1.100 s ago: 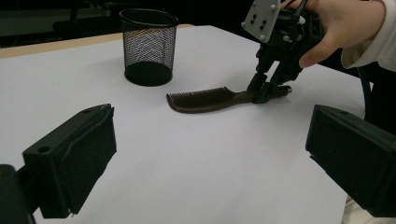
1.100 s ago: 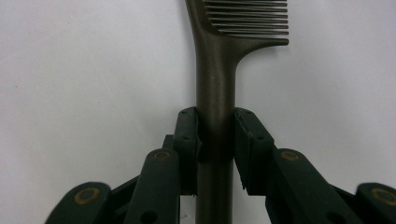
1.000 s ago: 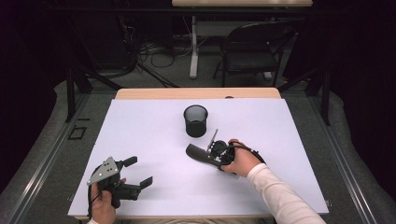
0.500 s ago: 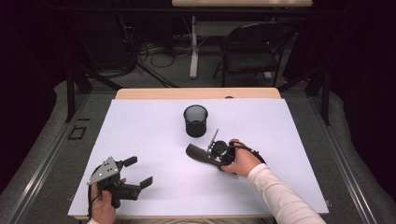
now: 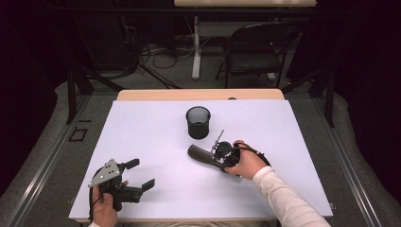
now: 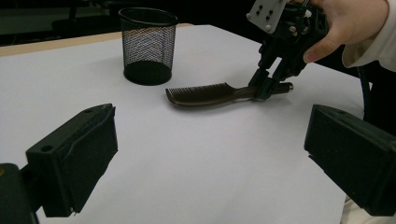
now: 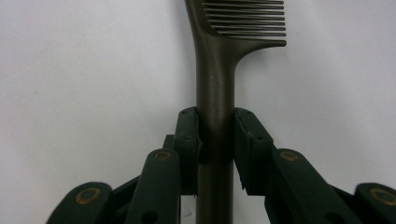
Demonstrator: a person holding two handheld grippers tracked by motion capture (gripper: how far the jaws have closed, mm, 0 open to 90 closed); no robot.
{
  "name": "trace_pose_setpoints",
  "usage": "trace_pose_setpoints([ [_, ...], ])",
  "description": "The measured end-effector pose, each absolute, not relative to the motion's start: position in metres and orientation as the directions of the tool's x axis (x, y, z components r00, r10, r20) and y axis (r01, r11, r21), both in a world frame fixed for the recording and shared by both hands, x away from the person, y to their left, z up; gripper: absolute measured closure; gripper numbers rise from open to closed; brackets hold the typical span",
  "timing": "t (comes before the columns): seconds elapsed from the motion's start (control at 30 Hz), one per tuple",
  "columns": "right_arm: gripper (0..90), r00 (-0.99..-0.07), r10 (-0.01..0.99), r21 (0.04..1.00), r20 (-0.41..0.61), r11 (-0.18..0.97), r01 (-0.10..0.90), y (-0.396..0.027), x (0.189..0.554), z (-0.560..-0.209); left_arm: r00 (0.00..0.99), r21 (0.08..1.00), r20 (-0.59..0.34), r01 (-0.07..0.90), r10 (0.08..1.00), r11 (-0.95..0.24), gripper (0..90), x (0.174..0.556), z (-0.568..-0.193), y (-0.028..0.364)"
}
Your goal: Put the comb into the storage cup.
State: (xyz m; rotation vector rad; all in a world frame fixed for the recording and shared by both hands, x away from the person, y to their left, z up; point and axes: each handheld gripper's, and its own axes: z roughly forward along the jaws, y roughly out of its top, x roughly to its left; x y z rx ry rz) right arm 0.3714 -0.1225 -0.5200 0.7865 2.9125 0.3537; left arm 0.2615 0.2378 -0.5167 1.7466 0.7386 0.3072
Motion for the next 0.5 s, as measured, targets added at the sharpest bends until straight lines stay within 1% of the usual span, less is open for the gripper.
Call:
trace_pose_setpoints([
  [0.5, 73.0, -0.858, 0.510, 0.346, -0.056, 0.816, 0.463, -0.124, 0.360, -0.509, 0.766, 0.935, -0.166, 0.323, 0.622, -0.149, 2.7, 0.261, -0.516, 0.238],
])
